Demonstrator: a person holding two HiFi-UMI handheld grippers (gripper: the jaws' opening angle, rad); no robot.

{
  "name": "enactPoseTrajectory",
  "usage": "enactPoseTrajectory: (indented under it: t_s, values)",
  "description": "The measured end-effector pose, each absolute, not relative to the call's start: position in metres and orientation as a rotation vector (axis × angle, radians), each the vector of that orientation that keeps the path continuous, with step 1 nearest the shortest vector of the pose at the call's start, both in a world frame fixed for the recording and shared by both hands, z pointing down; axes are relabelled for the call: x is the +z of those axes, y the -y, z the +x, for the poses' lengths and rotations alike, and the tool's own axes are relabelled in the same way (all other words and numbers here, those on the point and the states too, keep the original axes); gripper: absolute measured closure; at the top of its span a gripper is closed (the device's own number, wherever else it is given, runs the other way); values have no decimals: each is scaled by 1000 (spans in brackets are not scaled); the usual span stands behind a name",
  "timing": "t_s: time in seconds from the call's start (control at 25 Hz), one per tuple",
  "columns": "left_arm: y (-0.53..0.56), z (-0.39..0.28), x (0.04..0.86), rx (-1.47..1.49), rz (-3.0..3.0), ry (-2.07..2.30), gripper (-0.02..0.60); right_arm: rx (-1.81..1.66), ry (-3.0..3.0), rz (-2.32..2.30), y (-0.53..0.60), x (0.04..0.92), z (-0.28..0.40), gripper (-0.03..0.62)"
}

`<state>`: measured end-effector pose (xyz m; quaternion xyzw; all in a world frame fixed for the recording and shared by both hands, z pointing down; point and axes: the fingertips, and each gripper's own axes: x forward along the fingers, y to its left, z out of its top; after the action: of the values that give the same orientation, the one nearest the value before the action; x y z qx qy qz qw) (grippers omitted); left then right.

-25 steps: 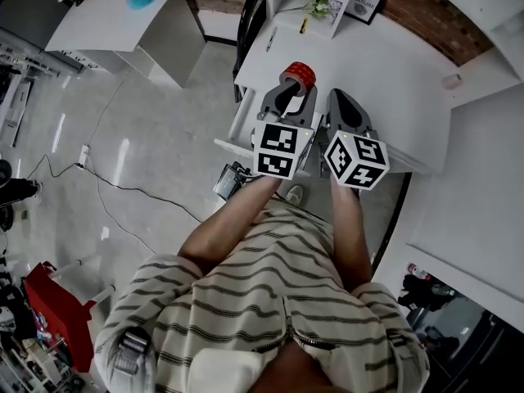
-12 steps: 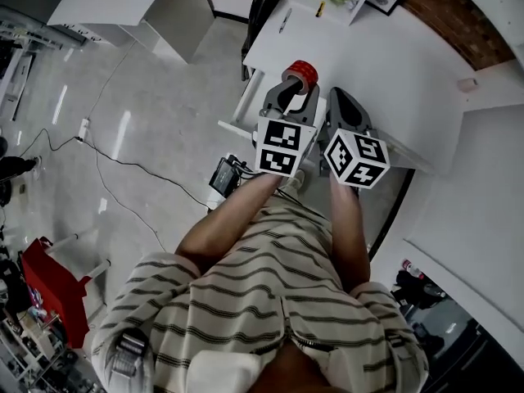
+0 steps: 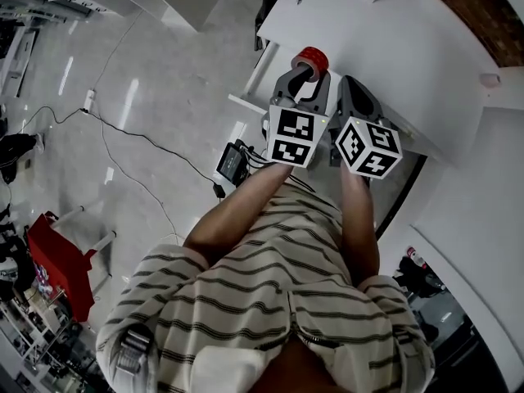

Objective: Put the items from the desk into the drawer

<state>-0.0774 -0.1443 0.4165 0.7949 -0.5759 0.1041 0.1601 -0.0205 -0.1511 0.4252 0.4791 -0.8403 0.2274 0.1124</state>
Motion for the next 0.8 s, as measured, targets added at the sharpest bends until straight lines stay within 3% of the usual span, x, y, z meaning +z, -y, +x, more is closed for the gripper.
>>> enactPoseTrajectory:
  t_s: [0.8]
  values:
    - [148,-85,492,466,2154,1634,500,822,2365,1364,164,492,-19,583]
